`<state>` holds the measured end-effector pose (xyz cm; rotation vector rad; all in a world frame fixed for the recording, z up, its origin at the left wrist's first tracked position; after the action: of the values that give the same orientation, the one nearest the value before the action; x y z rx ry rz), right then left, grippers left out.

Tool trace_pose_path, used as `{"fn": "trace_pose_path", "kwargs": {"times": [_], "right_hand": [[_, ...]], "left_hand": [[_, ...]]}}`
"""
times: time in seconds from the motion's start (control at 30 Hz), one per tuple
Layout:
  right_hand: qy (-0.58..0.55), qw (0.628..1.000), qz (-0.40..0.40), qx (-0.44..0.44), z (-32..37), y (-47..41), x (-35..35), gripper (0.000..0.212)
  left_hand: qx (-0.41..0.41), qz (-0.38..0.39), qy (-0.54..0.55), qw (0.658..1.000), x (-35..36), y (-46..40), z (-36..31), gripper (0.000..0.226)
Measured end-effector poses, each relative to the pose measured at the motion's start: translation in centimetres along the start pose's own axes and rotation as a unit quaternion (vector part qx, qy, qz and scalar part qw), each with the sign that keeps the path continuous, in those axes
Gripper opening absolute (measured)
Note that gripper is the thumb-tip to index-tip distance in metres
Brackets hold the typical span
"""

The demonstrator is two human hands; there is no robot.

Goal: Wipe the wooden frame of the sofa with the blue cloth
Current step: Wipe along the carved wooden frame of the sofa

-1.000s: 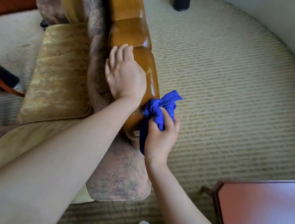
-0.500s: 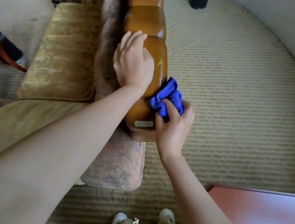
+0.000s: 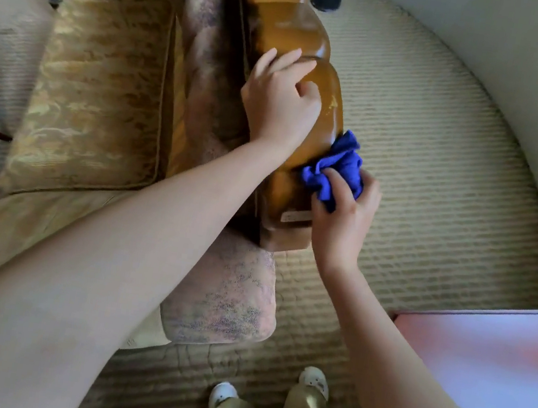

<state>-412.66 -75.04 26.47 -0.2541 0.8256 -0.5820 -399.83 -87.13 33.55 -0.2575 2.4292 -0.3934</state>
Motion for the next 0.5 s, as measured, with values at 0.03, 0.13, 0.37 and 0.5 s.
{"fn": "trace_pose_path", "kwargs": {"times": [0.03,0.13,0.37,0.5], "right_hand": [[-0.001,1.0,-0.005,0.013,0.1,0.1,0.0,0.03],[0.045,0.998,0.007,-0.039,3.4,1.5,1.3,0.025],[0.305,0.924,0.067,-0.22,10.5,3.8,6.7,0.009],[0.332,0.902,0.075,-0.266,12.0,3.0,5.4,0.017]], "left_hand": [[0.023,0.021,0.02,0.999,-0.1,-0.2,0.3,0.044],[0.088,0.096,0.055,0.99,-0.3,-1.1,1.3,0.033],[0.093,0.242,0.075,0.963,-0.4,-1.6,1.8,0.036],[0.045,0.237,0.128,0.962,-1.3,-1.2,2.1,0.038]]}}
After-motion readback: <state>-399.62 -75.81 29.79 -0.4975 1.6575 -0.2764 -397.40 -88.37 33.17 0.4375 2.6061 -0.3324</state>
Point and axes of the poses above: each hand's wrist, its own y-axis away from the middle knuckle, its own x-axis out of the palm, z = x × y, the point moved 9 cm from there along -y, towards the middle knuckle, and after that the axes turned 3 degrees about y, right-handed, at the moved point
